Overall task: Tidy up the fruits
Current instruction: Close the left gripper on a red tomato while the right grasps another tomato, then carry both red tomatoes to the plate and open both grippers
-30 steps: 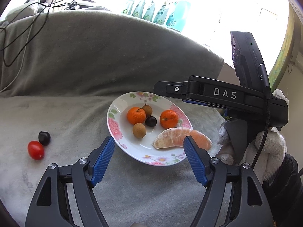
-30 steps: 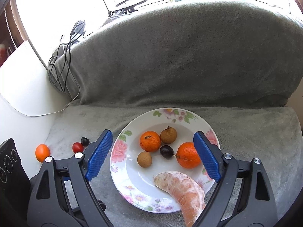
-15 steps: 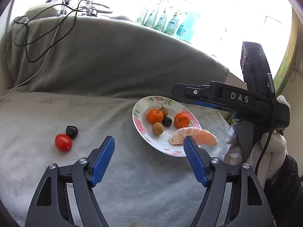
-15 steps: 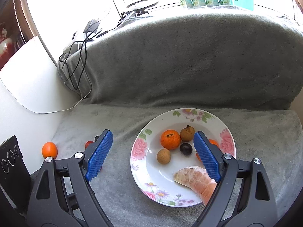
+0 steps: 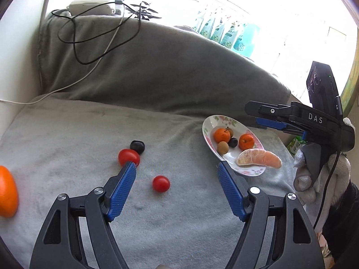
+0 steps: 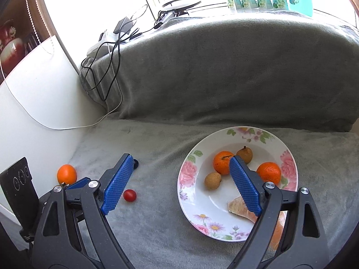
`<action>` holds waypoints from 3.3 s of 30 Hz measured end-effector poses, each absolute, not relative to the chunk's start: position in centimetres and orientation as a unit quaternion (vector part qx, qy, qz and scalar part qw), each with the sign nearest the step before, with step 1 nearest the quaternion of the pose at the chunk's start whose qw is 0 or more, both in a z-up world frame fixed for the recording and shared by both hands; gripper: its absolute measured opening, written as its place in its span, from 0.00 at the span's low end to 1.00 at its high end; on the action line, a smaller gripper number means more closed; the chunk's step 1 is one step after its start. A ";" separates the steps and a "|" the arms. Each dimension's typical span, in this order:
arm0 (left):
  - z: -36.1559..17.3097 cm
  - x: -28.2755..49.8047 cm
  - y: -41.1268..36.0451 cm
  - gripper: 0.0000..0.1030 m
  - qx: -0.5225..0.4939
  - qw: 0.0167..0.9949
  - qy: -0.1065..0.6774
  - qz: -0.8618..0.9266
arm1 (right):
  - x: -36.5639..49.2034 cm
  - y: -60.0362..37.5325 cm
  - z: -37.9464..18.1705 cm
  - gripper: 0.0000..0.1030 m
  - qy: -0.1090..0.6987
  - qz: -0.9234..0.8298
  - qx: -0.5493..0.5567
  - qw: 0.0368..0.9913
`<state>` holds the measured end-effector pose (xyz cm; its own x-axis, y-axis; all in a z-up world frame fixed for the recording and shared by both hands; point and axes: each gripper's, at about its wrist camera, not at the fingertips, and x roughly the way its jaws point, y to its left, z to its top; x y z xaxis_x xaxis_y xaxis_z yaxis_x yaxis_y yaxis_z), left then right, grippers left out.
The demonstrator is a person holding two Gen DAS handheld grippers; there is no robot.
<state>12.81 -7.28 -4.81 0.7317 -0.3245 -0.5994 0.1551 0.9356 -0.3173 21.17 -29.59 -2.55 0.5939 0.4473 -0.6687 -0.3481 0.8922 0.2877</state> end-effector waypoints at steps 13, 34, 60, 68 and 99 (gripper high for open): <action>-6.0 13.9 -3.5 0.73 -0.129 0.922 0.351 -0.104 | 19.2 -26.2 -3.3 0.87 0.385 0.247 0.016 0.889; -8.5 17.4 -2.4 0.53 -0.156 0.899 0.391 -0.122 | 17.7 -19.3 -9.2 0.58 0.431 0.319 -0.085 0.840; -10.4 19.3 -3.0 0.34 -0.146 0.886 0.422 -0.127 | 18.8 -16.4 -11.5 0.34 0.449 0.337 -0.110 0.821; -10.5 19.4 -2.9 0.30 -0.147 0.886 0.422 -0.123 | 18.9 -16.3 -11.9 0.26 0.454 0.334 -0.109 0.819; -7.7 17.2 -5.2 0.30 -0.137 0.900 0.391 -0.136 | 17.4 -21.0 -8.7 0.25 0.426 0.307 -0.082 0.847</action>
